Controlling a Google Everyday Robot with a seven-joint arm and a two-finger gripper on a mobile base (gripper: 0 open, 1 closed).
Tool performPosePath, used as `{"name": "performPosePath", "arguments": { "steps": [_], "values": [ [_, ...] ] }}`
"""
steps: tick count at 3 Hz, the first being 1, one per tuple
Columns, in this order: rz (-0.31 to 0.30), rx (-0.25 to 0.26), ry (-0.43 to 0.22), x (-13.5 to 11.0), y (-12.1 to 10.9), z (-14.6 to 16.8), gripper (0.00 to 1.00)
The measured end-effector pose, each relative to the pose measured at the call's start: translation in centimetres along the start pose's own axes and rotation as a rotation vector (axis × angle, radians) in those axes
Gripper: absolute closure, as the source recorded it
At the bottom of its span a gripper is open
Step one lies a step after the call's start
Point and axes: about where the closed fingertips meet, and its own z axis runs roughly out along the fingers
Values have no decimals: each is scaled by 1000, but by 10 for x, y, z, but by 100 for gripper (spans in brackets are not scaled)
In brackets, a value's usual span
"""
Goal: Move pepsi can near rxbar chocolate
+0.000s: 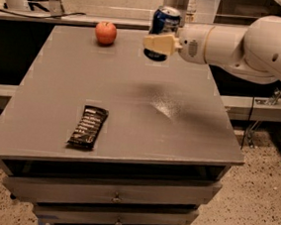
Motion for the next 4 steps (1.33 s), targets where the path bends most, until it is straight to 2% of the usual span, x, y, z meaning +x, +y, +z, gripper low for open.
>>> {"name": "performPosePath", "arguments": {
  "steps": [2, 3, 4],
  "values": [
    [88, -68, 29, 10, 107, -9, 100],
    [88, -68, 29, 10, 107, -9, 100],
    [51, -88, 54, 20, 109, -10, 100]
  ]
}}
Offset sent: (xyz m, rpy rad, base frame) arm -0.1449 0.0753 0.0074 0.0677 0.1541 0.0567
